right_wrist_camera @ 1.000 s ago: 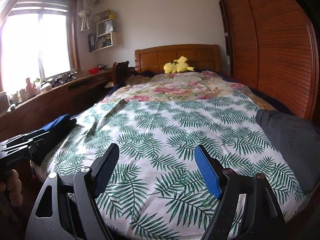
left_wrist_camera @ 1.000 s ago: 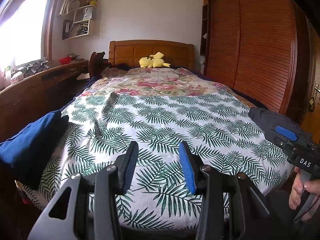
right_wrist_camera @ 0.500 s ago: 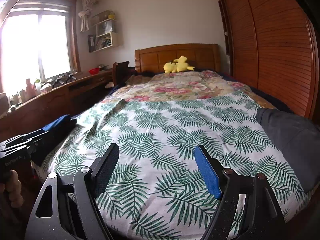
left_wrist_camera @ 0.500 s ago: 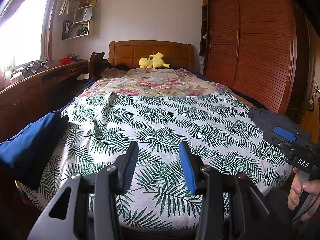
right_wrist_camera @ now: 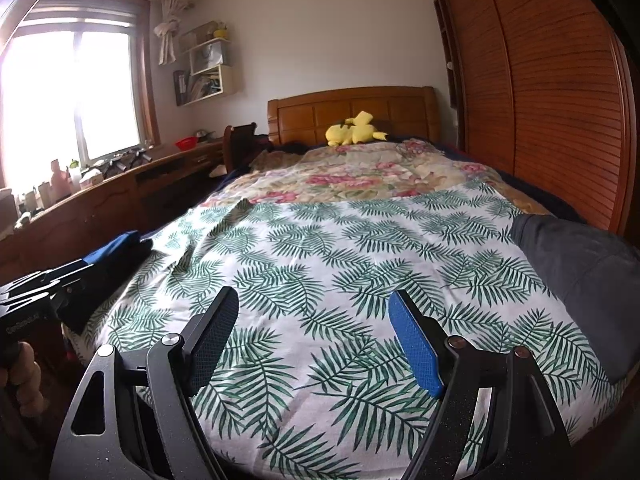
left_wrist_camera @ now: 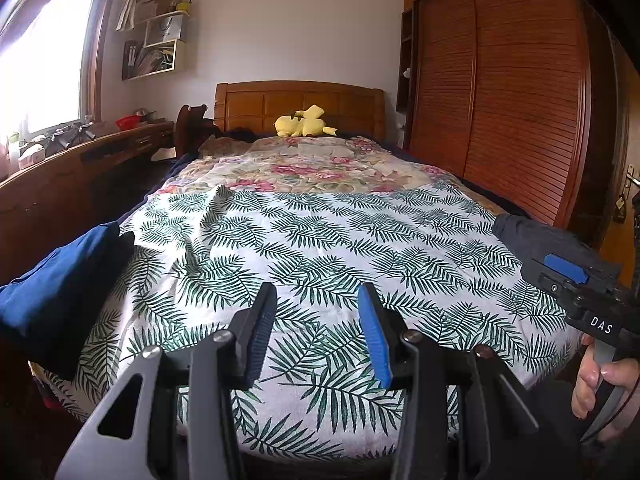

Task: Fold large clothes

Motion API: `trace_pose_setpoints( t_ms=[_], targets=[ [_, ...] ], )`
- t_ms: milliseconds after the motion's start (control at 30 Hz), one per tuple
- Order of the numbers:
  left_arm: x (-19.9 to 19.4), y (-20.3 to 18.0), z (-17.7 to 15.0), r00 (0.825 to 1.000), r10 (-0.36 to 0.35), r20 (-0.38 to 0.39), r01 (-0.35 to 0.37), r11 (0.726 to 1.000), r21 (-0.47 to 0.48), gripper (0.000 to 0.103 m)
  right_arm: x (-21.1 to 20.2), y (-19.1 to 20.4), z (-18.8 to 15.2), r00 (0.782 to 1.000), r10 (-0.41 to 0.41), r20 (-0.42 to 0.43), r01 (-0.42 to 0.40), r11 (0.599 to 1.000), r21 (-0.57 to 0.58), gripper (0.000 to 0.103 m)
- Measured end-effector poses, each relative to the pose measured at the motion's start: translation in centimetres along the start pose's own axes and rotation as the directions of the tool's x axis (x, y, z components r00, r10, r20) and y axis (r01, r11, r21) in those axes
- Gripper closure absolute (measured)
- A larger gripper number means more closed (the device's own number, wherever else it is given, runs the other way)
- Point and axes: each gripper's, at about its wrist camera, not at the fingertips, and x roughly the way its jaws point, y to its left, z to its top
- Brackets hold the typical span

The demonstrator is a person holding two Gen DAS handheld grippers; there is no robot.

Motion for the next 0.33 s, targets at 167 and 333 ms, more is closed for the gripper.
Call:
trace_pose_setpoints(
  t_ms=[167,333],
  targets=[
    [-0.08,-0.02,0.01,1.000,-0.002,-0.001,0.002,1.000,0.000,0.061,-0.01,-0.08,0.00,1.000,-0.001,0.002,0.001,1.000,0.001,0.024],
    [0.03,-0.01,0.06,1.000,-0.004,-0.001,0.004,1.000,0.002,0.061,0.00,0.01,-0.01,1.000,0.000,0.002,0.000,1.000,0.003,0.024]
  ],
)
